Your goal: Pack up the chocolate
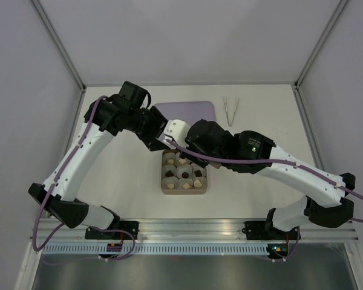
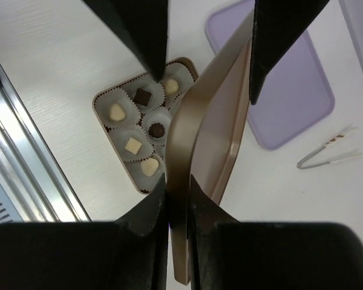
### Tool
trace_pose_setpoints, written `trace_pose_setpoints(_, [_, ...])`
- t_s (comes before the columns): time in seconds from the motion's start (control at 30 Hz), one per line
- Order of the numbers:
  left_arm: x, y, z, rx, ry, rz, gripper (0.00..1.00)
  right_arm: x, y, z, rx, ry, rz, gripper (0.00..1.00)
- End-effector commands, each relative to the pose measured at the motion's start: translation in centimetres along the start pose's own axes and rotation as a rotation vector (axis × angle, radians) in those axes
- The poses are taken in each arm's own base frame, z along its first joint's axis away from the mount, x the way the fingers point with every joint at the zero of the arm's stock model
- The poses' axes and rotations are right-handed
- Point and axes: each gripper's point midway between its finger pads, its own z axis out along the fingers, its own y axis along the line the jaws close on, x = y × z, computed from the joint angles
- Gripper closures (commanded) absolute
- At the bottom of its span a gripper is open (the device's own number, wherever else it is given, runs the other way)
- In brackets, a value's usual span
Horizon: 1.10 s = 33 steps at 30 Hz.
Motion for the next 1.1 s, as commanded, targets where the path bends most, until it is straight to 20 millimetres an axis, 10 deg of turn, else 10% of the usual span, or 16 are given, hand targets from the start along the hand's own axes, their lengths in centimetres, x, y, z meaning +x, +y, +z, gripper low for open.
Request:
trace_pose_setpoints(0.0, [5.0,3.1,-4.4,-0.073,0.175,-0.064,0.24,-1.7,-0.4,-0.8,0.018,-0.077,0.185,0.95])
trace_pose_setpoints(0.07, [4.3,2.6,-4.7,-0.037,0.139,-0.04,0.01,-1.9,0.1,-0.8,-0.003,-0.093,0.278,0.95])
trace_pose_setpoints(0.47, [0.2,1.1,-7.6,0.176,-0.164,0.351,0.0,-1.6,1.3,-1.0,-0.511,-0.217,0.986,0.96])
trace_pose_setpoints(0.63, [-0.7,4.2,-4.7,0.104,-0.15,0.384,0.0,-2.9,-0.2,-0.7,-0.674,-0.312,1.164,0.94])
trace_pose_setpoints(1.07, [-2.7,9.3,3.5,0.067,-0.117,0.385,0.0,6.2,-3.6,4.7,-0.667,-0.236,1.318,0.92])
